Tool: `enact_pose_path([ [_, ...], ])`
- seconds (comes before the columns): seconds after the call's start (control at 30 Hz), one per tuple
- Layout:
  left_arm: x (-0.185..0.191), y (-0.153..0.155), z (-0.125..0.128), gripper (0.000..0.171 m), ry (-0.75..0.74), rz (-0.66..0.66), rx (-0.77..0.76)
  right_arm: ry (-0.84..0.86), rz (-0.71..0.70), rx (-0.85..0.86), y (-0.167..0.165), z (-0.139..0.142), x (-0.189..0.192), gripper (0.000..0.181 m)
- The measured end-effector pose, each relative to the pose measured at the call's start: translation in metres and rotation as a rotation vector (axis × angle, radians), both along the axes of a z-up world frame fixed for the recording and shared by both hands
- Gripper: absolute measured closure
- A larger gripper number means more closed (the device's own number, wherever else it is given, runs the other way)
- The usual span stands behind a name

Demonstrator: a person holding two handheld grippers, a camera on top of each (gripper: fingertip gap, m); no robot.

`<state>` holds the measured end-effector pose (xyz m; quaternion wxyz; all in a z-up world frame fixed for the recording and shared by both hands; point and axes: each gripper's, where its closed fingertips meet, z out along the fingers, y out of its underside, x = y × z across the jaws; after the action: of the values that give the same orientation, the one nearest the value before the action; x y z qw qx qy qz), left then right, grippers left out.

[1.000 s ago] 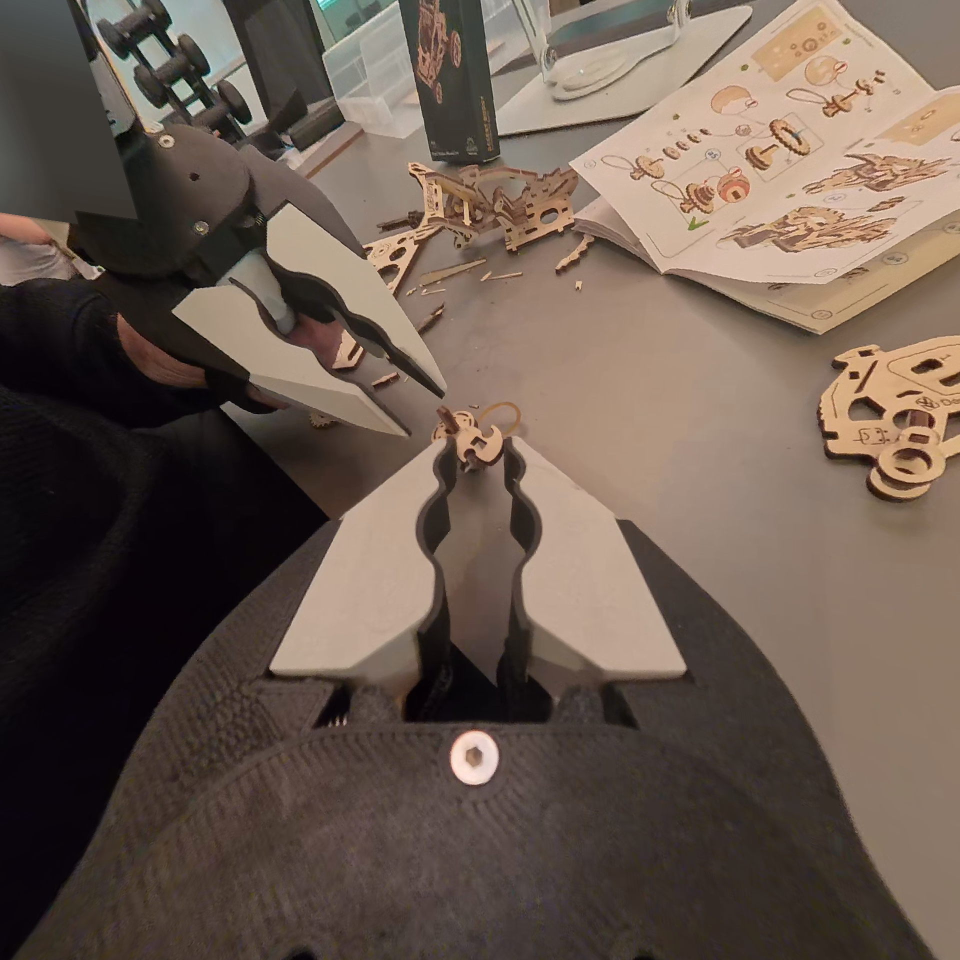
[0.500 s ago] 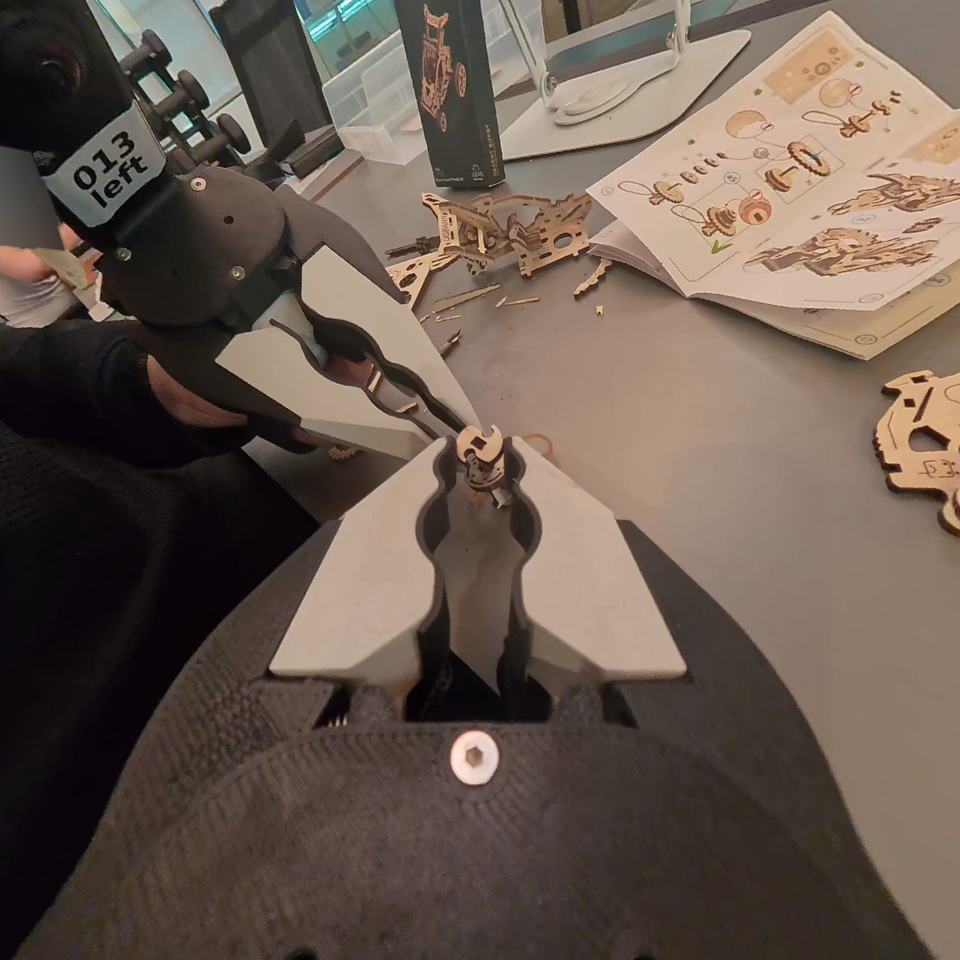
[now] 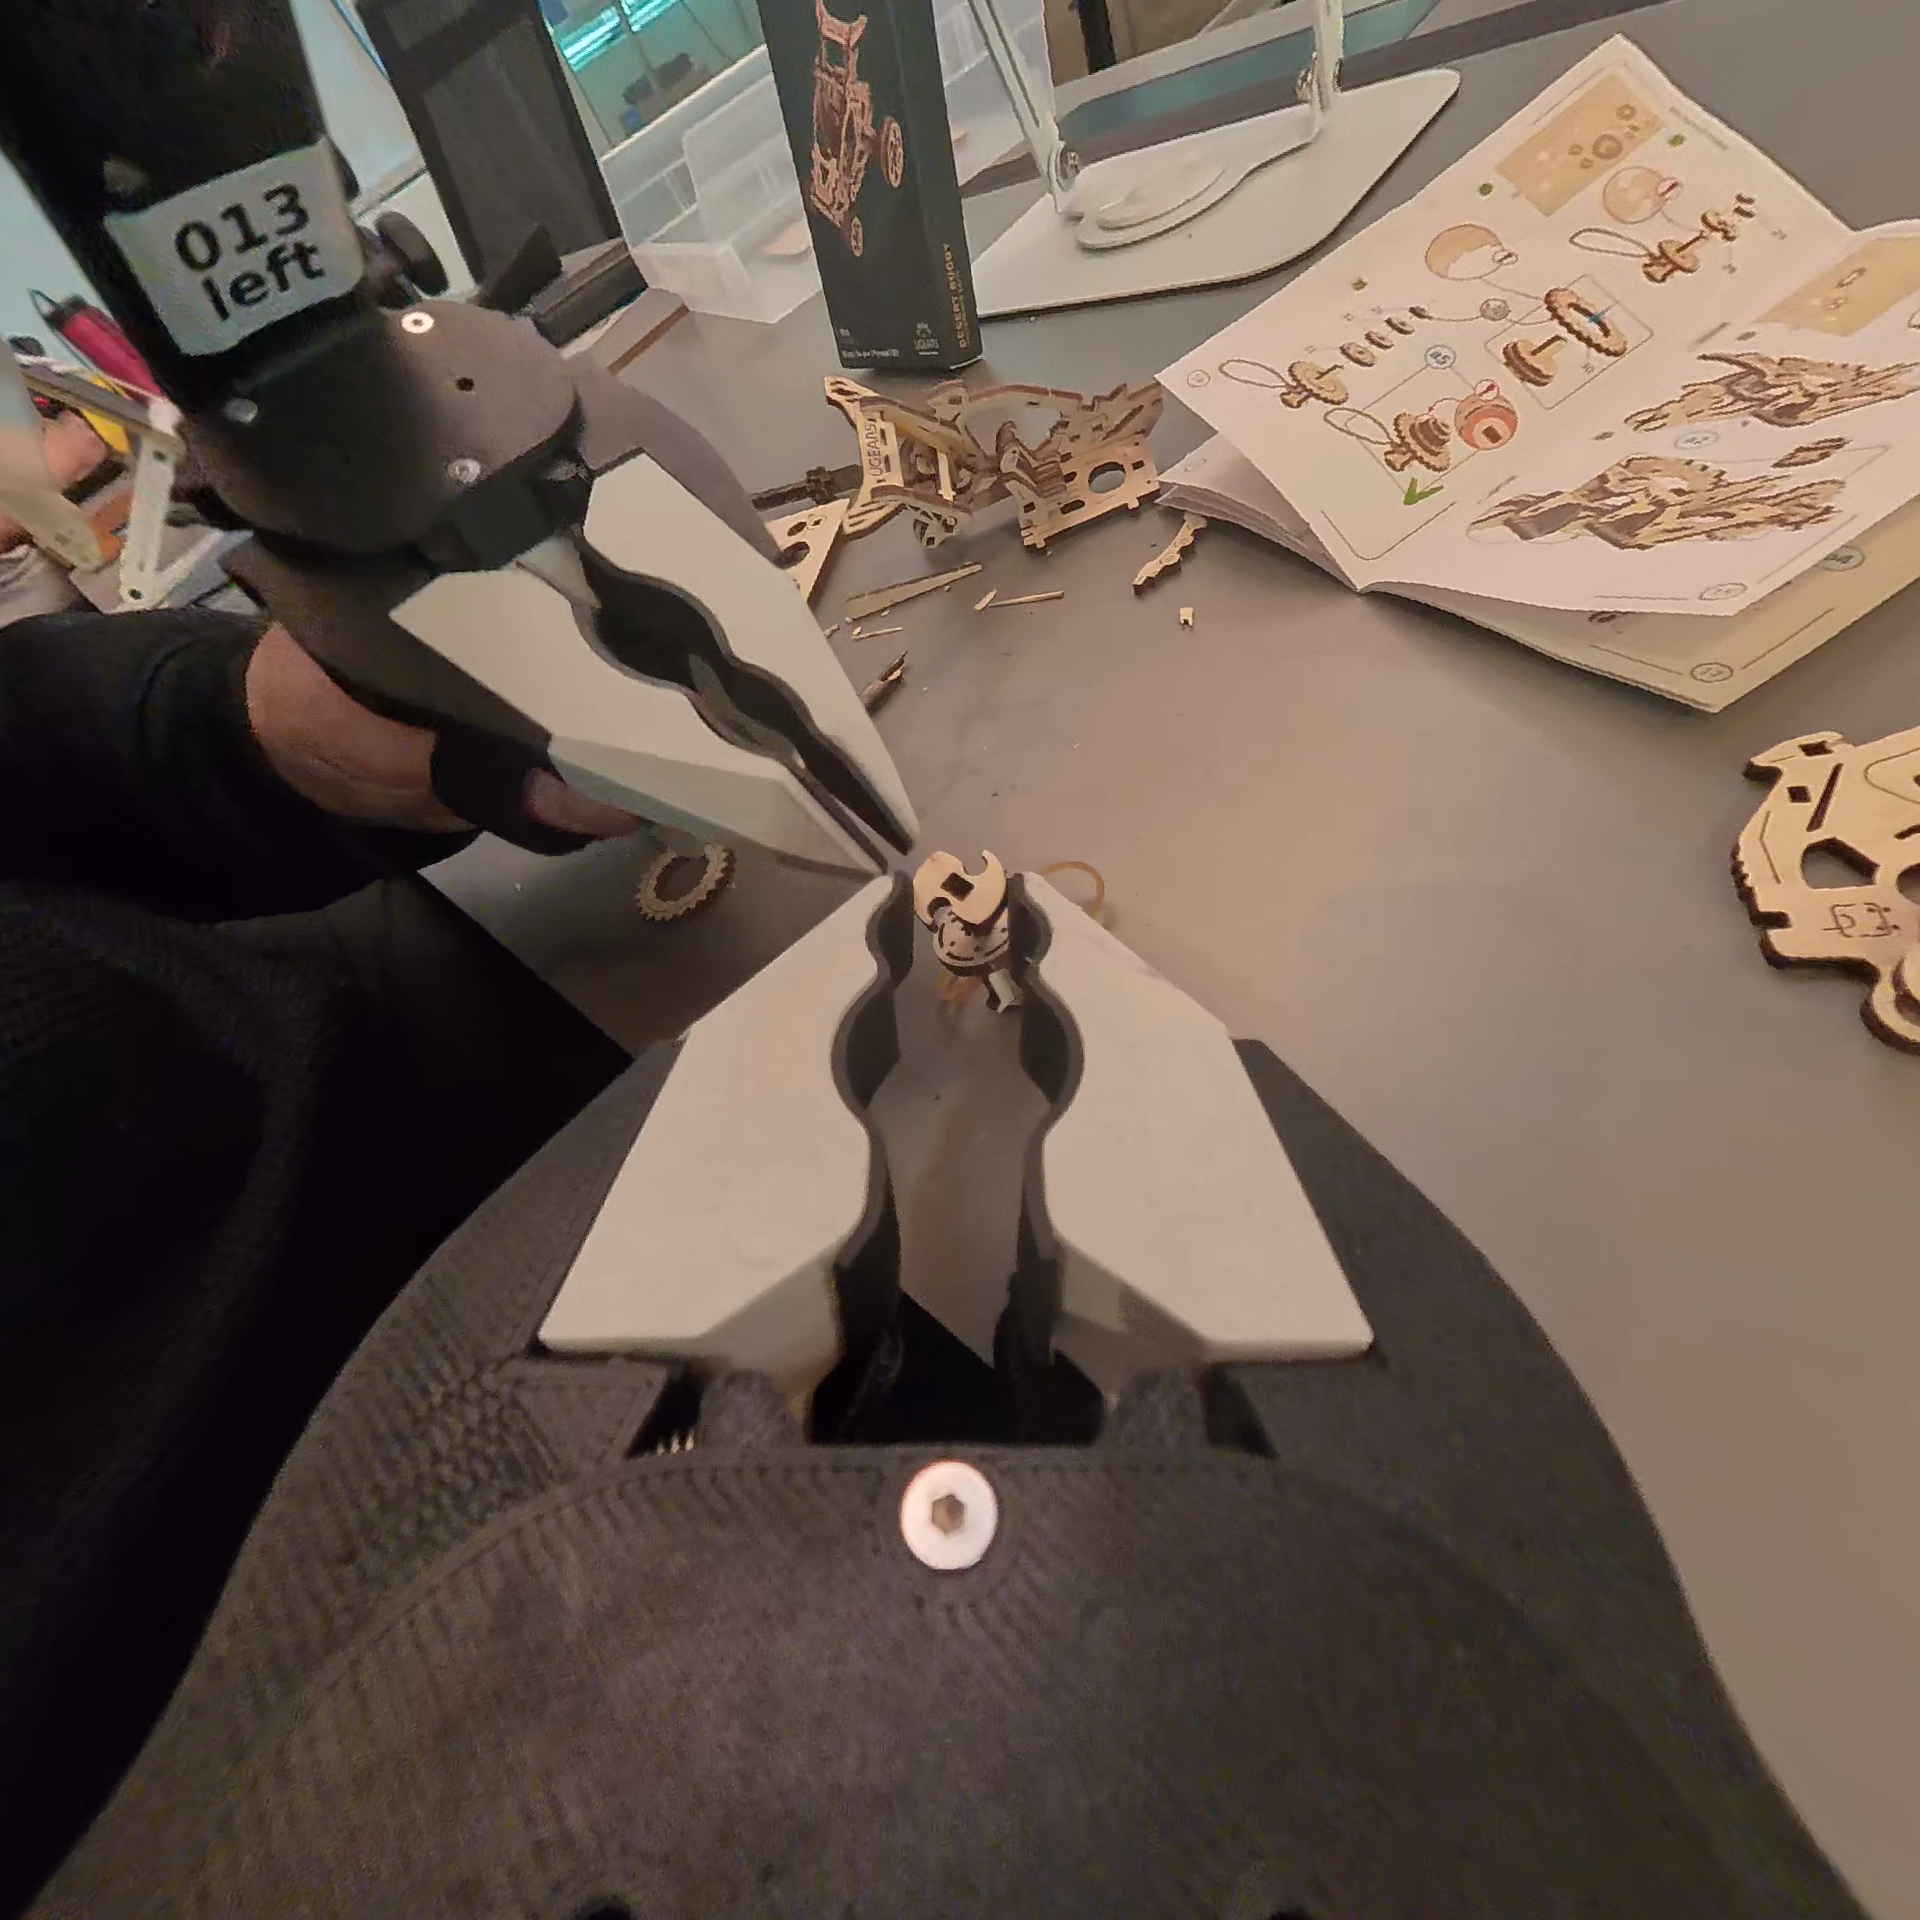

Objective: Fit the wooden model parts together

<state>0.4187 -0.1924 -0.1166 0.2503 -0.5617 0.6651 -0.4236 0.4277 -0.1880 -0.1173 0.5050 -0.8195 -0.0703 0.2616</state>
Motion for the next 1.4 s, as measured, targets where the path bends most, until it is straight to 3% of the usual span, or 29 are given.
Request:
enact_pose_path([
  [0.5,0.009,0.002,-0.002,0.170,0.019,0.046,-0.172,-0.093,-0.023,-0.023,0.002,-0.005,-0.001,0.166],
  [1.07,0.010,0.003,-0.009,0.171,0.080,0.051,-0.140,-0.173,-0.013,-0.008,0.000,-0.003,0.000,0.162],
  [1.4,0.011,0.000,-0.010,0.171,0.091,0.044,-0.086,-0.193,0.038,-0.003,-0.001,-0.008,-0.001,0.179],
])
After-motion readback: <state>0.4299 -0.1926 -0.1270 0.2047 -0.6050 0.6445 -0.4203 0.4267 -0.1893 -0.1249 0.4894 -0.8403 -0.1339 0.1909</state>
